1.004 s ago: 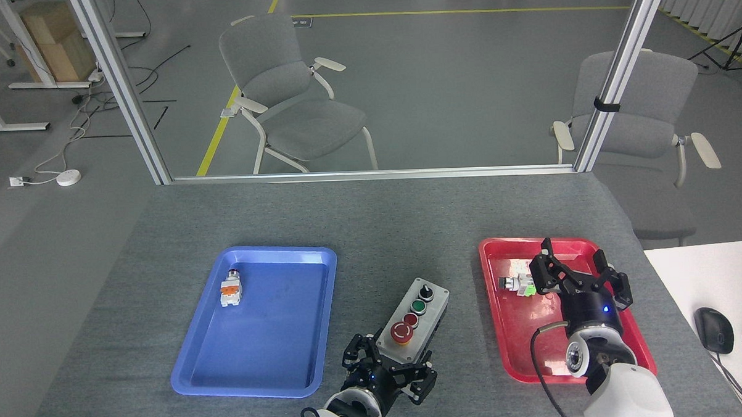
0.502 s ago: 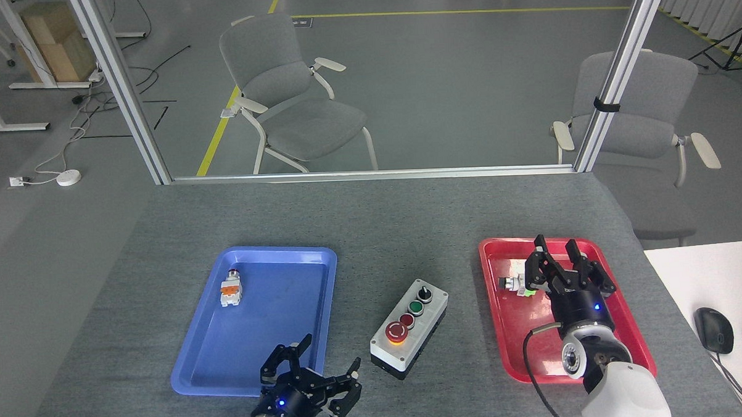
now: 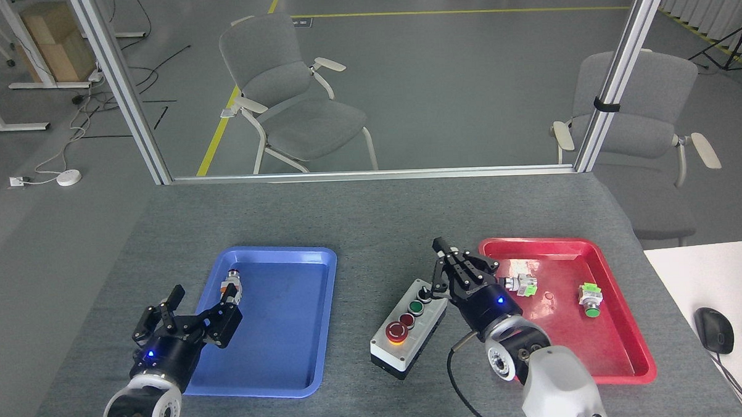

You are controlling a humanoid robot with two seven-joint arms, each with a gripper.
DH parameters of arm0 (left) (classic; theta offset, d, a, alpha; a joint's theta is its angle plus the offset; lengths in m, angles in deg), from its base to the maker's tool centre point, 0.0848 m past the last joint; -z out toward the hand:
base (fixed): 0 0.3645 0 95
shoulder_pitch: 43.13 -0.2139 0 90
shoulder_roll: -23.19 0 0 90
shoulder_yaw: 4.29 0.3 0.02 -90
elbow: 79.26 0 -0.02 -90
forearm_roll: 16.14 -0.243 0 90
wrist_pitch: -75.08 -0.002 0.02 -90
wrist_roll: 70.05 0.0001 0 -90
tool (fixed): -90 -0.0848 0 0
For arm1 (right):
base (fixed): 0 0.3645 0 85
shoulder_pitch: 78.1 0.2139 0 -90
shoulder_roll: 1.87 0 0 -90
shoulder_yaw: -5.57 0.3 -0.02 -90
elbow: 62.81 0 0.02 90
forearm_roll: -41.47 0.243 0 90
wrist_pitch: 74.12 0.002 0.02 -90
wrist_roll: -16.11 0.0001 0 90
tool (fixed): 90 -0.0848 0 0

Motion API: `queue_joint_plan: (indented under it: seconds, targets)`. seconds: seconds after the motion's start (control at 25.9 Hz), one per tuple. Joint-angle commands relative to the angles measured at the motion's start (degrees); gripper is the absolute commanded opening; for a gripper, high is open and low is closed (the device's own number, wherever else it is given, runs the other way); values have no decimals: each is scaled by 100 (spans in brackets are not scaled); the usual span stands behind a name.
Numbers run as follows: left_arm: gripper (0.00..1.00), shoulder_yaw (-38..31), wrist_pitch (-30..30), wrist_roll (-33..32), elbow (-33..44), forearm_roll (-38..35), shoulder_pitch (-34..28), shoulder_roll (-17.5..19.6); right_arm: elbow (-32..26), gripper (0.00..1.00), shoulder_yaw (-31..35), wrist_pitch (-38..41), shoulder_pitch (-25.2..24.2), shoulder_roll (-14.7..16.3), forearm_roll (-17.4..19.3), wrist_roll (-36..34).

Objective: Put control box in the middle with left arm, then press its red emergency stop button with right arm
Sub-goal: 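Move the right gripper over the control box's red stop button, then press down on the red emergency stop button with the right gripper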

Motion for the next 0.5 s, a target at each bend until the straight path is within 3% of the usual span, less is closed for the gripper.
queue_joint_plan:
  seconds: [0.0, 0.46]
  targets:
    - [99, -236, -8, 16, -8, 41, 73, -14, 147, 0, -808, 1, 4, -47, 0, 35]
    - [99, -298, 27, 341, -131, 76, 108, -120, 552, 0, -949, 45, -145, -179, 9, 35]
